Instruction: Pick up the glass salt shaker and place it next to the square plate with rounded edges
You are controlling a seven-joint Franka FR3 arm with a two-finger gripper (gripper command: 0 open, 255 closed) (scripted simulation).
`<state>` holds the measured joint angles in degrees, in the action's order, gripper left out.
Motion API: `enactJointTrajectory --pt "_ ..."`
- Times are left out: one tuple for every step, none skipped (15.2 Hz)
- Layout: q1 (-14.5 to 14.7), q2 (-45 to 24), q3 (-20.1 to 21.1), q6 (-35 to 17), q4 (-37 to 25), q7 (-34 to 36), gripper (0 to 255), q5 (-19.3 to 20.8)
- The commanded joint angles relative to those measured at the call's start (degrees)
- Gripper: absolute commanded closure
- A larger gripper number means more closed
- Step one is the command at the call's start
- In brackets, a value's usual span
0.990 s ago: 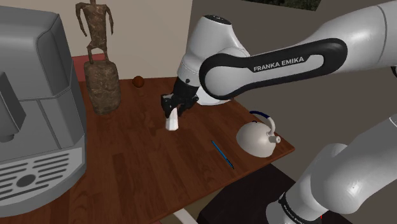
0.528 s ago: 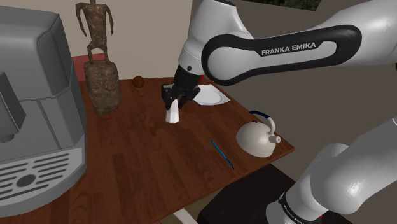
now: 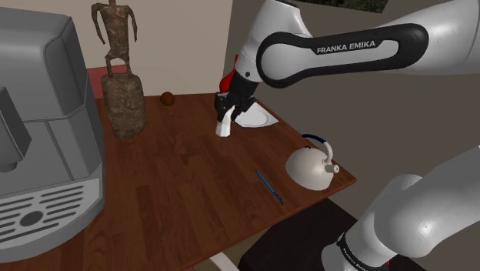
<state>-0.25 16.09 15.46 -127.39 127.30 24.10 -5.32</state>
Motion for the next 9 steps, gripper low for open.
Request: enactJointTrajectory --pt "-0.91 -0.02 -2.03 0.18 -0.03 -3.20 255 -0.31" --pt "-1.38 -0.10 -3.04 0.23 -0.06 -4.73 255 -0.44" --pt "-1.86 -0.24 -4.02 0.28 -0.16 -6.26 255 -0.56" --pt "-2.33 -0.44 -5.01 0.34 -0.32 -7.77 255 -0.68" --pt "-2.80 -0.70 -6.00 0.42 -0.55 -9.27 255 -0.78" --pt "-3.29 -1.02 -6.96 0.51 -0.84 -10.76 255 -0.88" --pt "-3.77 -1.39 -7.92 0.62 -1.20 -12.24 255 -0.98" --pt "-4.26 -1.81 -8.86 0.74 -1.62 -13.72 255 -1.09" --pt "-4.76 -2.29 -9.79 0.87 -2.11 -15.18 255 -1.21"
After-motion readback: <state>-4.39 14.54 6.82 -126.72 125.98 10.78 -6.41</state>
